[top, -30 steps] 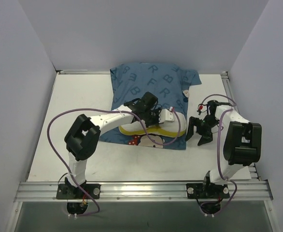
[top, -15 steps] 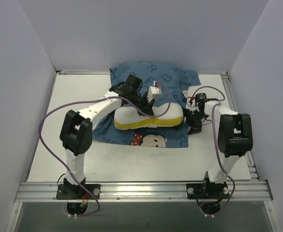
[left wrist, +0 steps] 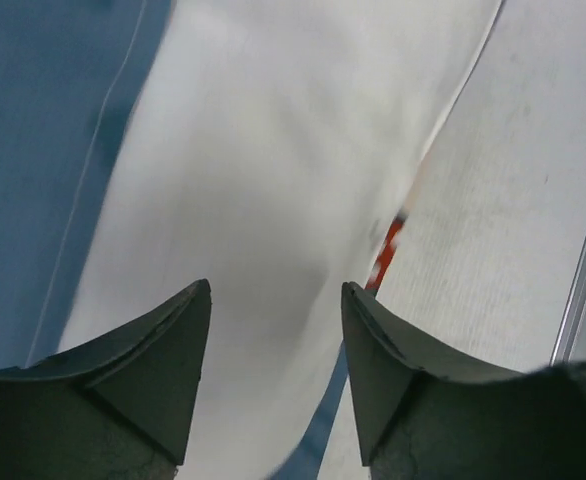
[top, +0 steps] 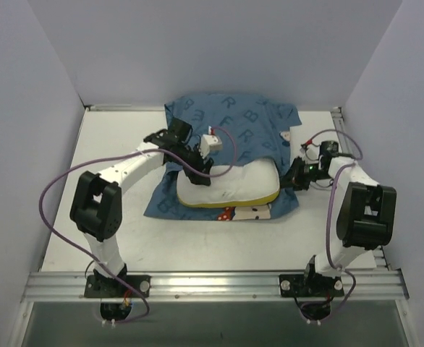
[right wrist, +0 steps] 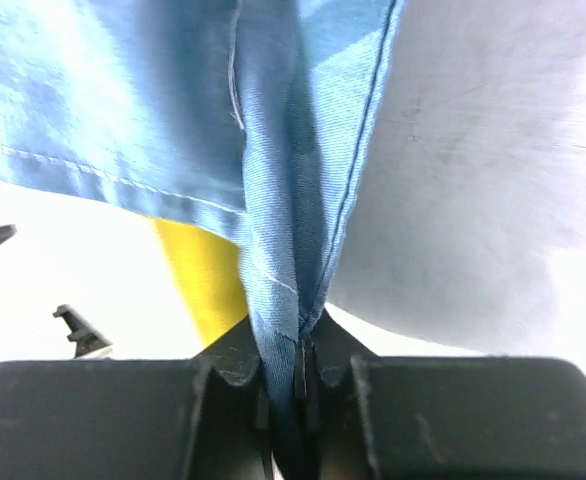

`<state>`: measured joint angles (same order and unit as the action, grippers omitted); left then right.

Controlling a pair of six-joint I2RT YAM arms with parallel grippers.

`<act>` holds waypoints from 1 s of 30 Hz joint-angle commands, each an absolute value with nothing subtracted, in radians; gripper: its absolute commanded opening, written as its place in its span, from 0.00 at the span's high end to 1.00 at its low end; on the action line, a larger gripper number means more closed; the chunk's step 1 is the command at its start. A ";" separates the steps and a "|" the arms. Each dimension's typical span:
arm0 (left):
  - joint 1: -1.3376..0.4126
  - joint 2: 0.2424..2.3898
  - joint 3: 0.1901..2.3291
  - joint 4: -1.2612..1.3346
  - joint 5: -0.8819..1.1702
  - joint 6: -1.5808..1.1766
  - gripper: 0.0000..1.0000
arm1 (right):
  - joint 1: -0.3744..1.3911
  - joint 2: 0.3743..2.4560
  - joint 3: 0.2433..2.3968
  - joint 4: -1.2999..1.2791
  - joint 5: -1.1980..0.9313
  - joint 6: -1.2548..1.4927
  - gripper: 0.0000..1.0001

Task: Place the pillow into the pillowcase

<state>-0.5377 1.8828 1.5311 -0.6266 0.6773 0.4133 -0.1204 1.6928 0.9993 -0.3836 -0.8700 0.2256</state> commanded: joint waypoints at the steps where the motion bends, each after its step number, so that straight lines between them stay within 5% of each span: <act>1: -0.414 1.715 1.427 -0.632 0.568 0.445 0.34 | -0.129 1.647 1.051 -0.560 -0.867 0.086 1.00; 6: -0.299 1.635 1.306 -0.666 0.356 0.397 0.24 | -0.114 1.684 1.055 -0.574 -0.865 0.075 1.00; 21: -0.212 1.847 1.204 -0.690 0.239 0.282 0.24 | -0.113 1.721 1.075 -0.624 -0.822 0.028 1.00; 24: -0.212 1.844 1.183 -0.742 0.464 0.311 0.52 | -0.115 1.712 1.075 -0.635 -0.860 0.018 1.00; 25: -0.212 1.839 1.186 -0.805 0.627 0.355 0.91 | -0.118 1.695 1.092 -0.643 -0.895 0.017 1.00; 26: -0.212 1.812 1.212 -0.833 0.685 0.371 1.00 | -0.121 1.684 1.109 -0.658 -0.922 0.015 1.00; 30: -0.129 1.659 1.398 -0.905 0.943 0.344 1.00 | -0.170 1.596 1.332 -0.871 -1.046 -0.060 1.00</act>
